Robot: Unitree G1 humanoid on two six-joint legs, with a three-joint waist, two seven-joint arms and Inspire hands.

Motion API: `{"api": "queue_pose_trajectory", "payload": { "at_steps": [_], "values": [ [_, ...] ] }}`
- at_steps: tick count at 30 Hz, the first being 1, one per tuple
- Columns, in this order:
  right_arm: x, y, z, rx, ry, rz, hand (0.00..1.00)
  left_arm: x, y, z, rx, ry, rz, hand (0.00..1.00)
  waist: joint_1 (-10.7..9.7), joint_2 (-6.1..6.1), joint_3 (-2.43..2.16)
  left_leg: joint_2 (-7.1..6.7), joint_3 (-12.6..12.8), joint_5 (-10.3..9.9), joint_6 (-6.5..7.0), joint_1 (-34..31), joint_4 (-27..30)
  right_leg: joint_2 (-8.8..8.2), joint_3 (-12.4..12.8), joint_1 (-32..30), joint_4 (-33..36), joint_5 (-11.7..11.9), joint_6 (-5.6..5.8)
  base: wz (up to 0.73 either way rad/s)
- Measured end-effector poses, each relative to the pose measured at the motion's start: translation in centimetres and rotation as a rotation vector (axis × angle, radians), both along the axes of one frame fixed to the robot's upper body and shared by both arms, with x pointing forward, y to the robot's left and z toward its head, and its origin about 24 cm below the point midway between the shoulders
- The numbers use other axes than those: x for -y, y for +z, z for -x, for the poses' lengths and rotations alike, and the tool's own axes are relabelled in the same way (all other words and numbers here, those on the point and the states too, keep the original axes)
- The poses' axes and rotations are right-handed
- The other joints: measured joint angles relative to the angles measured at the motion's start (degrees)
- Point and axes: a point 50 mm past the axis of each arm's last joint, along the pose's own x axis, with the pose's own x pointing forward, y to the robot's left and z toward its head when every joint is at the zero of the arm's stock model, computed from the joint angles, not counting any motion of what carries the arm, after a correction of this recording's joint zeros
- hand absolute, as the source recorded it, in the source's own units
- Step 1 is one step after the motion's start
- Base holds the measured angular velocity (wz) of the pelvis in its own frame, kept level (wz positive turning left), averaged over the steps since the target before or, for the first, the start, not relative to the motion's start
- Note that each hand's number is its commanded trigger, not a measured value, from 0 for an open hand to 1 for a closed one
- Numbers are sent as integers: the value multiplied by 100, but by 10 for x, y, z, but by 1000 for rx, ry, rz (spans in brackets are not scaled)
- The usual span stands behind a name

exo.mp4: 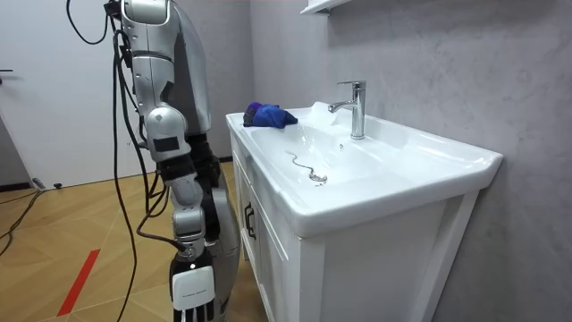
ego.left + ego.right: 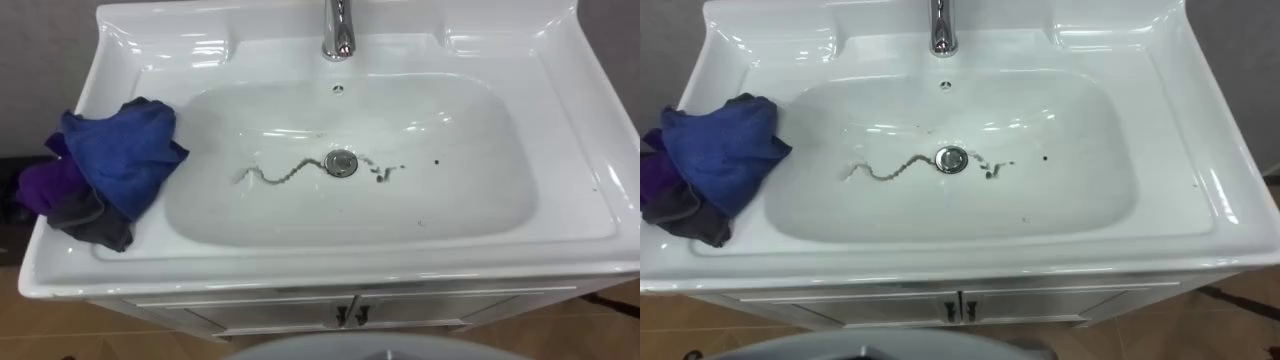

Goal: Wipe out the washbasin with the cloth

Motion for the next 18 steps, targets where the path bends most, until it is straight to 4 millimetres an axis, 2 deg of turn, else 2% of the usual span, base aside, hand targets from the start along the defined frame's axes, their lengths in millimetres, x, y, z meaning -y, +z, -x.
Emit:
{"api": "queue_pose_trajectory", "payload": {
  "at_steps": [18],
  "values": [
    [-2,0,-4,6,28,-4,0,0,0,0,-3,2,3,0,-1,21,-12,2,0,0,-1,-8,14,1,-3,-8,6,1,-1,0]
  ]
}}
